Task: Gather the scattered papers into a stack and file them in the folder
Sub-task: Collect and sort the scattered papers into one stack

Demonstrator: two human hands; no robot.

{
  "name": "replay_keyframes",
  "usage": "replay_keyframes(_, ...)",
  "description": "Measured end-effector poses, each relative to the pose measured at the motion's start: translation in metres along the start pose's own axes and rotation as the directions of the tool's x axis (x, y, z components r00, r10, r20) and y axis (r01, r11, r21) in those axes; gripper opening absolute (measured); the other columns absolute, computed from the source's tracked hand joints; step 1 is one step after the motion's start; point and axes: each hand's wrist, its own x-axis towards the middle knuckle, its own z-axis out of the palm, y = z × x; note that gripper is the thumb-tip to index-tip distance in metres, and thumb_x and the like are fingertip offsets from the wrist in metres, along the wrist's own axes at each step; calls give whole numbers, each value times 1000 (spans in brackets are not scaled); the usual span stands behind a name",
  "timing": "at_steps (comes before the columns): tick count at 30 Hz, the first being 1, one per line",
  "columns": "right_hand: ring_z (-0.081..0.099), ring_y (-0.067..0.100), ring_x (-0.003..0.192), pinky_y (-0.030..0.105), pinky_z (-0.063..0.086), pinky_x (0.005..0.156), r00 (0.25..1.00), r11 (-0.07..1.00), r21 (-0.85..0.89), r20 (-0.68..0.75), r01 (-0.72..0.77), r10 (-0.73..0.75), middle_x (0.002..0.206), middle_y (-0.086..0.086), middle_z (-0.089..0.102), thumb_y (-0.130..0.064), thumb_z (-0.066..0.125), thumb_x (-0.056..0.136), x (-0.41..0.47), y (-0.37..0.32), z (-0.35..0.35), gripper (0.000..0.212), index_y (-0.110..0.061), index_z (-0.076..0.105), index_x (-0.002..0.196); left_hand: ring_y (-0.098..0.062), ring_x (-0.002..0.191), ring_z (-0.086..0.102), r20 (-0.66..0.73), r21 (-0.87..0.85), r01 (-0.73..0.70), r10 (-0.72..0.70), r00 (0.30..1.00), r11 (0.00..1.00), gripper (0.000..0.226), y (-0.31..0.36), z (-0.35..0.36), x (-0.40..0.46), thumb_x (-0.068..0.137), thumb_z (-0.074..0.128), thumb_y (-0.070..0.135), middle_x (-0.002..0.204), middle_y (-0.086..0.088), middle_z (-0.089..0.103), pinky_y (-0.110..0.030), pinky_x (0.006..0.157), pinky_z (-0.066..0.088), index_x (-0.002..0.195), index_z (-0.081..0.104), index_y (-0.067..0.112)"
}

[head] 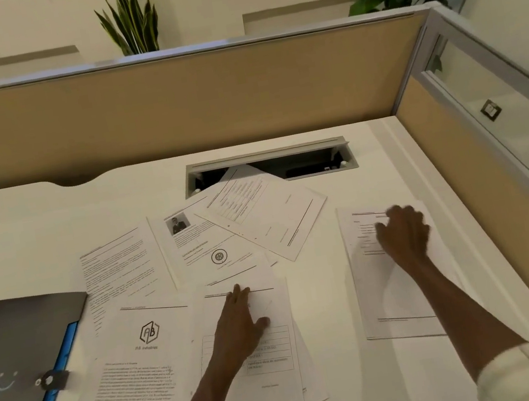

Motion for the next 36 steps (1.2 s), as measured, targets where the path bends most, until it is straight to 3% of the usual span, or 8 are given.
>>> replay_keyframes(7,43,35,129,46,37,105,912,948,129,262,291,-316,140,16,48,-31,54,95,44,-81,44,50,-6,43,137,-19,147,29,-164,-124,6,-27,986,992,67,0,-14,4,91,67,33,161,-1,30,-34,117,25,149,38,16)
replay_keyframes(12,41,38,128,51,38,100,920,966,79,297,244,-257,143,16,43,-47,49,95,61,-112,72,64,-5,32,140,-26,141,38,-274,-216,104,-162,948,971,61,-12,-41,24,89,71,28,152,-9,43,-41,116,31,142,47,11)
replay_keyframes(16,37,36,129,52,37,100,935,971,-86,303,221,-186,139,15,40,-53,67,80,70,-125,85,82,-8,30,138,-33,138,40,-308,-251,219,-292,905,943,63,-28,-56,43,88,71,29,147,-16,46,-44,114,33,141,45,5)
replay_keyframes(21,40,34,129,50,35,102,897,954,-201,426,222,-119,136,14,45,-51,70,77,86,-139,85,79,-7,37,134,-39,134,39,-283,-136,291,-319,905,947,74,-35,-65,65,85,74,32,145,-24,44,-46,113,28,142,40,-3)
replay_keyframes(24,56,32,113,41,46,91,863,974,-102,489,204,-130,125,13,58,-36,76,75,91,-143,81,64,-7,47,124,-41,131,40,-278,-97,283,-299,913,954,74,-36,-64,71,84,74,32,143,-25,44,-46,110,29,141,41,-3)
replay_keyframes(28,62,34,104,39,55,87,860,976,205,483,70,-163,117,17,64,-17,77,77,79,-141,80,50,1,59,120,-36,137,37,-286,-271,260,-335,898,927,71,-35,-62,70,87,72,32,147,-19,43,-45,113,30,143,40,1)
replay_keyframes(33,67,27,87,31,58,63,828,788,576,537,-219,-162,110,16,67,-2,79,73,45,-136,57,41,0,64,111,-26,128,51,-372,-414,110,-278,886,904,57,-34,-65,59,90,69,32,140,-11,54,-34,105,40,137,50,7)
replay_keyframes(36,67,17,83,24,55,57,798,663,669,576,-336,-177,103,9,69,-2,80,72,20,-132,37,29,-13,63,93,-14,105,64,-329,-631,60,-336,882,773,48,-22,-76,54,89,70,35,123,-6,68,-22,88,50,128,58,10)
